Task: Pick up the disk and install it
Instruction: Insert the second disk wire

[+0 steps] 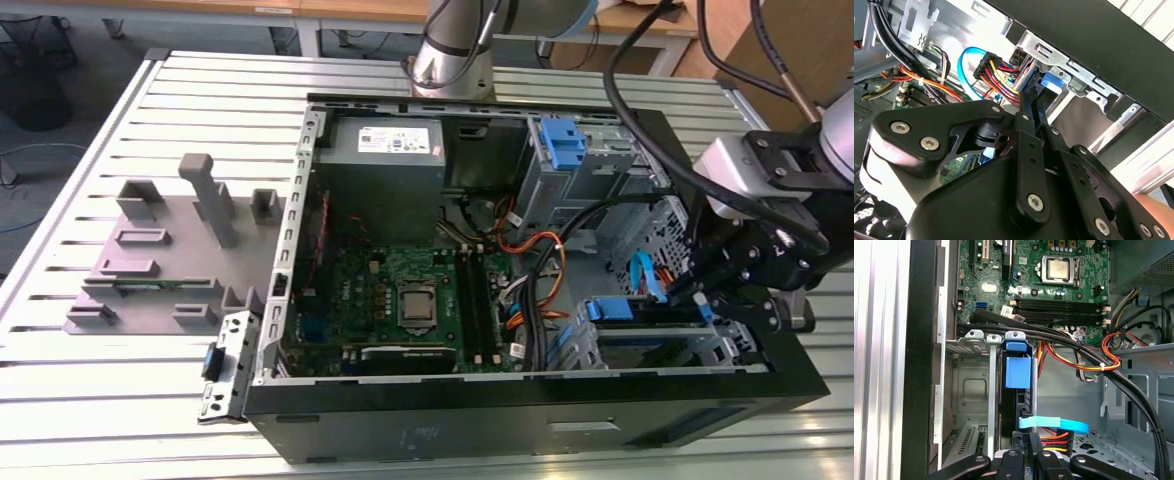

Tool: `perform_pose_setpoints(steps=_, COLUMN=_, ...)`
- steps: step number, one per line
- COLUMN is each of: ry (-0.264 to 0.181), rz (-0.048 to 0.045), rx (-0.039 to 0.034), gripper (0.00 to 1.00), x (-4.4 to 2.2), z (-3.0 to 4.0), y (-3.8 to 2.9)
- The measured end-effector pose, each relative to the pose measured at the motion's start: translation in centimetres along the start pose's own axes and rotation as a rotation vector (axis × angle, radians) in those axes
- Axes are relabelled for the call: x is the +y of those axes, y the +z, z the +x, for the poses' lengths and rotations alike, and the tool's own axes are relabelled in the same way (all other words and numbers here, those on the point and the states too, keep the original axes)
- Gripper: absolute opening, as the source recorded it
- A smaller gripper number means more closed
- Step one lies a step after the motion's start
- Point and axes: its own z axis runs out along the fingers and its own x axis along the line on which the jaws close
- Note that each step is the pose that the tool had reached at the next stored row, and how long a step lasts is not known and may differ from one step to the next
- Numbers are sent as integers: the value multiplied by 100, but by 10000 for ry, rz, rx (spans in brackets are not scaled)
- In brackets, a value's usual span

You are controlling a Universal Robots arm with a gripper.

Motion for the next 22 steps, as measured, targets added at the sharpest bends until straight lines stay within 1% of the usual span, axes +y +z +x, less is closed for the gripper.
perform_pose_setpoints(steps=16, ry=0, rz=0, rx=-1, gripper=16, x=-3, z=5, y=56)
perform_pose_setpoints(steps=22, ry=0, rz=0, rx=-1, gripper=16, x=-3, z=6, y=58)
